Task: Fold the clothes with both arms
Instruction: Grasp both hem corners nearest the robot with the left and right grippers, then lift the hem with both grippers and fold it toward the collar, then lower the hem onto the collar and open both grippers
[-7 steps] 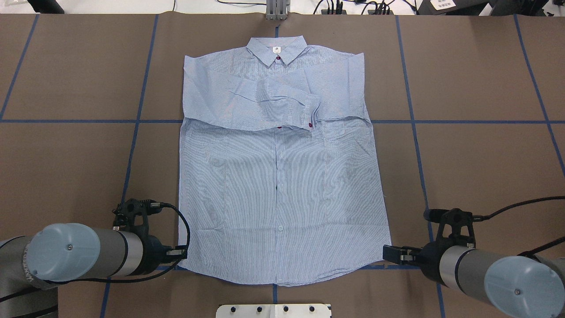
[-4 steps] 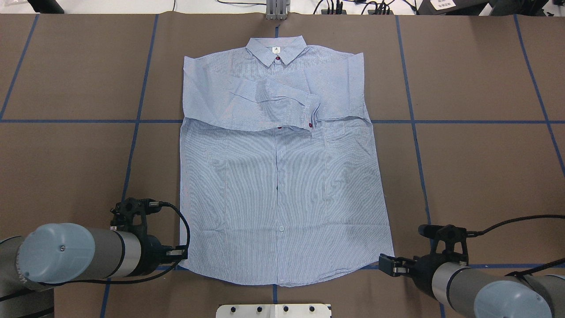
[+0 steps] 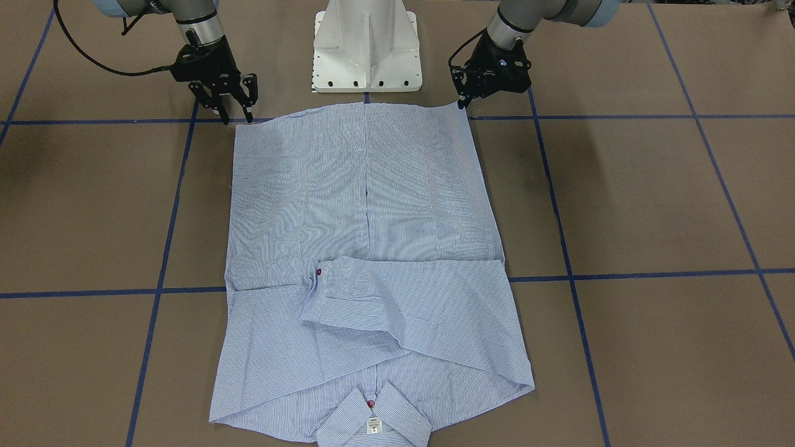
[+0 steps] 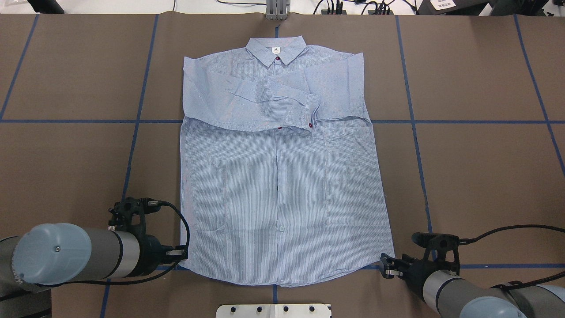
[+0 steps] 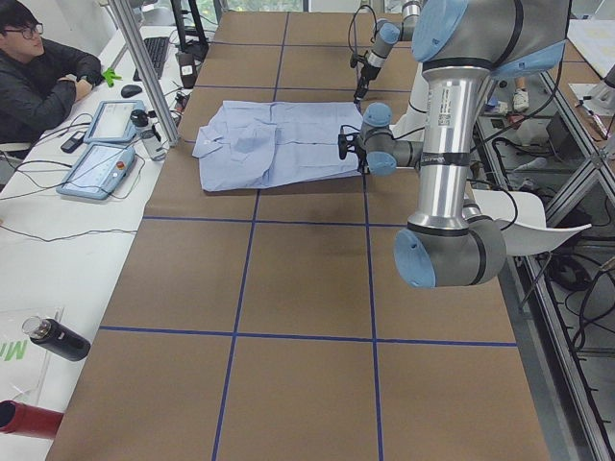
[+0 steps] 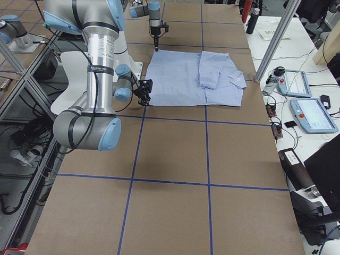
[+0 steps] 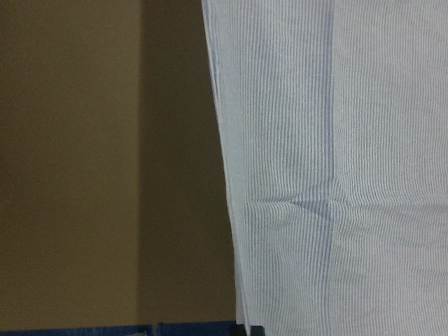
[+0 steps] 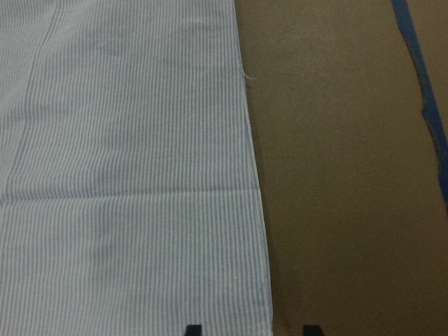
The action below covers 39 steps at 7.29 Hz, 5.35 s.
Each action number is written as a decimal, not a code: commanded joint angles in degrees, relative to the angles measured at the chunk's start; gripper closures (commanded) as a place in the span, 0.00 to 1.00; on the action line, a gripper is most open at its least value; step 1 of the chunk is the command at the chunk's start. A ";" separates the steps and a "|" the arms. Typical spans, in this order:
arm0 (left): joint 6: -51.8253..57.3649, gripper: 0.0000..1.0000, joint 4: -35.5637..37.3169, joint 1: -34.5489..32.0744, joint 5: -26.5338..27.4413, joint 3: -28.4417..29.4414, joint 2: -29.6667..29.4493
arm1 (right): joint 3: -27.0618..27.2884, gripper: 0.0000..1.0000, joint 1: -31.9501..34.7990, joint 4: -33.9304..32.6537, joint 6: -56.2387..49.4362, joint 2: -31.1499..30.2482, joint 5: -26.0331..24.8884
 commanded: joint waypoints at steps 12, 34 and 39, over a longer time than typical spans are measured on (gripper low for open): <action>0.00 1.00 0.07 -0.18 -0.17 -0.01 0.35 | -0.68 1.00 -1.13 0.00 -0.47 0.80 -3.83; 19.32 1.00 23.03 -31.55 -7.13 11.98 -24.67 | -8.64 1.00 45.63 -29.00 -21.89 38.93 36.77; 36.26 1.00 4.29 -34.70 -5.62 37.70 -29.53 | -33.98 1.00 47.64 -6.96 -24.54 43.87 34.93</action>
